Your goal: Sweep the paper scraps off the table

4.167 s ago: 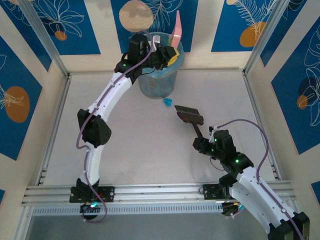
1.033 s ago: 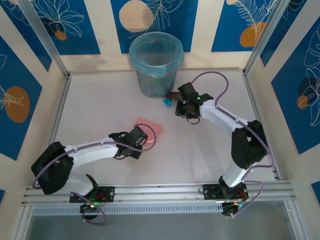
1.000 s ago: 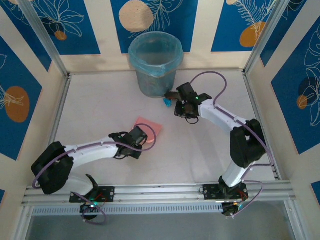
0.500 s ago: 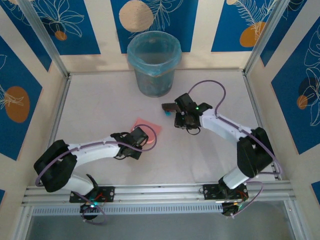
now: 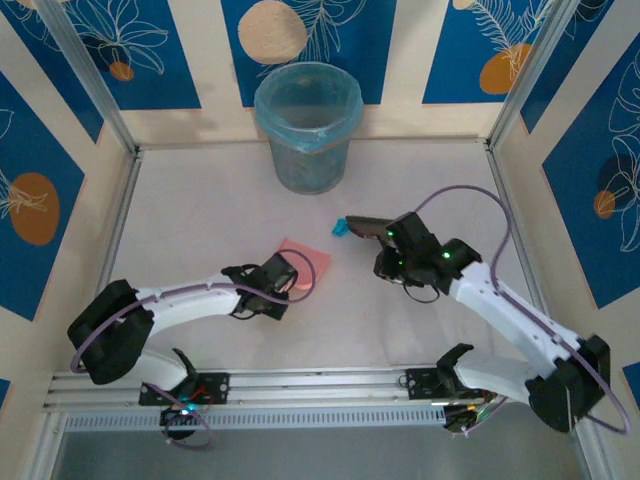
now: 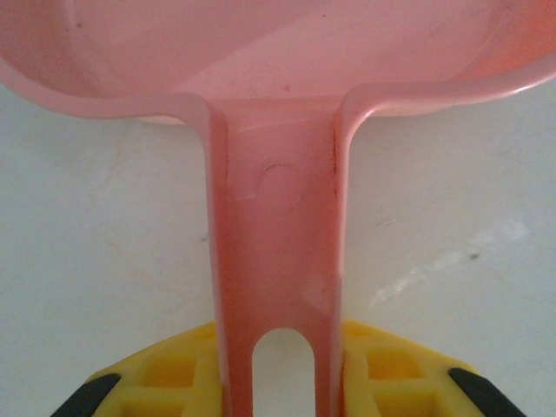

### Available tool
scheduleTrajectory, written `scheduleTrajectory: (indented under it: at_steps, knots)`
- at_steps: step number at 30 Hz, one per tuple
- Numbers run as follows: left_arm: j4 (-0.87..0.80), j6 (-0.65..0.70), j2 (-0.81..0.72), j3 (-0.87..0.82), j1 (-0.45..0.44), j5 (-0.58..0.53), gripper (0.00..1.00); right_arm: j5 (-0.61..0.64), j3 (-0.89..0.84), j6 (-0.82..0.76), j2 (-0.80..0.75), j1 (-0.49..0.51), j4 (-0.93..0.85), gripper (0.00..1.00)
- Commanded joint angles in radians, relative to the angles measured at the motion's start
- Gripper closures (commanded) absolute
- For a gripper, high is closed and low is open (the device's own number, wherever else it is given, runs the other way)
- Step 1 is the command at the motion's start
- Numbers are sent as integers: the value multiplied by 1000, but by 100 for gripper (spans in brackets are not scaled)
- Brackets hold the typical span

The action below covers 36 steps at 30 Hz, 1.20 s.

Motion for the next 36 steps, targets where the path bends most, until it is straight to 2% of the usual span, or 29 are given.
scheduleTrajectory:
  at_steps: [1, 4, 7, 10, 15, 20, 25, 30, 36]
  knots:
    - [15, 22, 11, 10, -20, 37, 100, 42, -12, 79, -102, -37, -40, 100]
    - [20, 23, 20, 13, -26, 40, 100, 44, -1, 78, -132, -95, -43, 100]
    - [18, 23, 38, 19, -31, 42, 100, 18, 55, 61, -78, -163, -57, 100]
    - [15, 26, 55, 28, -38, 34, 100, 9, 153, 21, 53, -197, -98, 100]
    - [11, 29, 74, 41, -49, 20, 100, -8, 356, -42, 326, -197, -202, 100]
    - [6, 33, 93, 51, -58, 10, 100, -59, 477, -66, 530, -148, -224, 100]
    - [6, 35, 103, 55, -62, 0, 100, -69, 546, -74, 635, -59, -258, 100]
    - [-5, 32, 126, 65, -62, -7, 100, -89, 525, -52, 633, 40, -260, 100]
    - [-20, 27, 126, 72, -62, -26, 100, -103, 458, 14, 549, 177, -244, 100]
